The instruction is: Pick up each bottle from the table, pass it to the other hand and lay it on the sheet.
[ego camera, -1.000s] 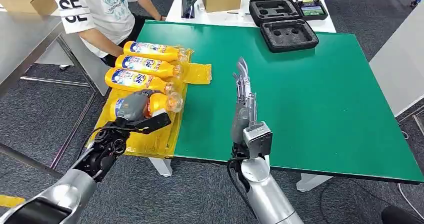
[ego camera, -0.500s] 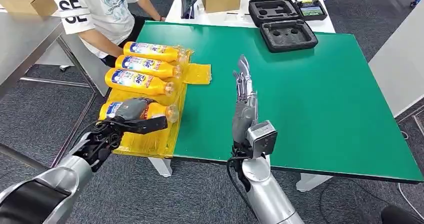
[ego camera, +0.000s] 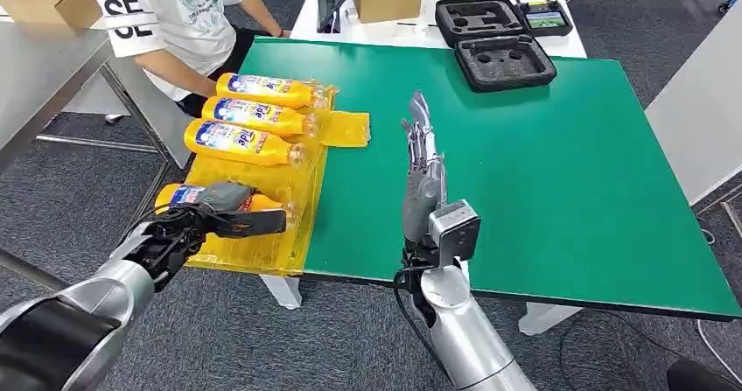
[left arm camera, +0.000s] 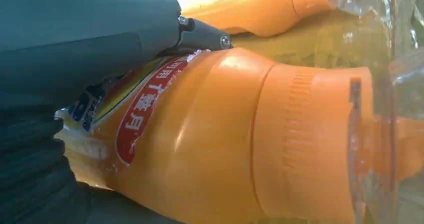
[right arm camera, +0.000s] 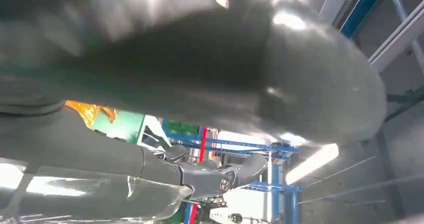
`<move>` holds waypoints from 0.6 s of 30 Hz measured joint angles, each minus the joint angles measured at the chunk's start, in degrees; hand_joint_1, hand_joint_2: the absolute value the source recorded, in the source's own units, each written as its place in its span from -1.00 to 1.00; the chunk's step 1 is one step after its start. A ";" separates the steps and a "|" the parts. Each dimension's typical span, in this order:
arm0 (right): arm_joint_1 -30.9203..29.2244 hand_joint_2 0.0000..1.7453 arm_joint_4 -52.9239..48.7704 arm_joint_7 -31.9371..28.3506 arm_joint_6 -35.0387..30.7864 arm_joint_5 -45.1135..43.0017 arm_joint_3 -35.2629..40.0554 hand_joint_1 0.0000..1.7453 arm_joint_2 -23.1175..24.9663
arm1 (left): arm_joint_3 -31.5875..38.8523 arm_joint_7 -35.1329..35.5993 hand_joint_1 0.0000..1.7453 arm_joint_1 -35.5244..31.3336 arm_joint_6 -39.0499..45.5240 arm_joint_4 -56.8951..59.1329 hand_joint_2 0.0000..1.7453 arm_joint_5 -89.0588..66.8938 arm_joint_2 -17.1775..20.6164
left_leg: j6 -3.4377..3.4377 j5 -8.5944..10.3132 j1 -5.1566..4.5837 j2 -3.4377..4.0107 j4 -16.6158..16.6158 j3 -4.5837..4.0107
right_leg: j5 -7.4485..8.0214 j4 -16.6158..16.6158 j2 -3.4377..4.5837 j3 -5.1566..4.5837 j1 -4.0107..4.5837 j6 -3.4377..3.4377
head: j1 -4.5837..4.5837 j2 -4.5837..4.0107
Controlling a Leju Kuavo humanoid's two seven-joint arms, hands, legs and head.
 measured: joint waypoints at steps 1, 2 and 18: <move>-0.06 -1.00 0.15 0.02 0.00 -0.02 0.00 -1.00 0.09 | -0.07 0.09 1.00 -0.14 -0.37 0.22 1.00 -0.13 0.00 | 0.00 0.00 0.00 0.02 0.00 0.02 | 0.00 0.00 0.00 0.00 0.00 0.00 | 0.00 0.00; -0.12 -1.00 0.35 0.07 0.02 -0.02 0.00 -1.00 0.15 | -0.18 0.29 1.00 -0.27 -0.81 0.31 1.00 -0.39 0.00 | 0.00 0.00 0.00 0.02 0.00 0.03 | 0.00 0.00 0.00 0.01 0.00 0.00 | 0.00 0.00; -0.81 -1.00 1.84 1.09 0.02 -0.15 -0.02 -1.00 0.61 | -0.04 -3.69 -1.00 -1.16 -6.97 1.31 -1.00 2.91 0.55 | 0.00 0.00 -0.01 -0.03 -0.02 0.18 | 0.00 0.01 -0.03 0.20 -0.01 0.00 | -0.02 0.00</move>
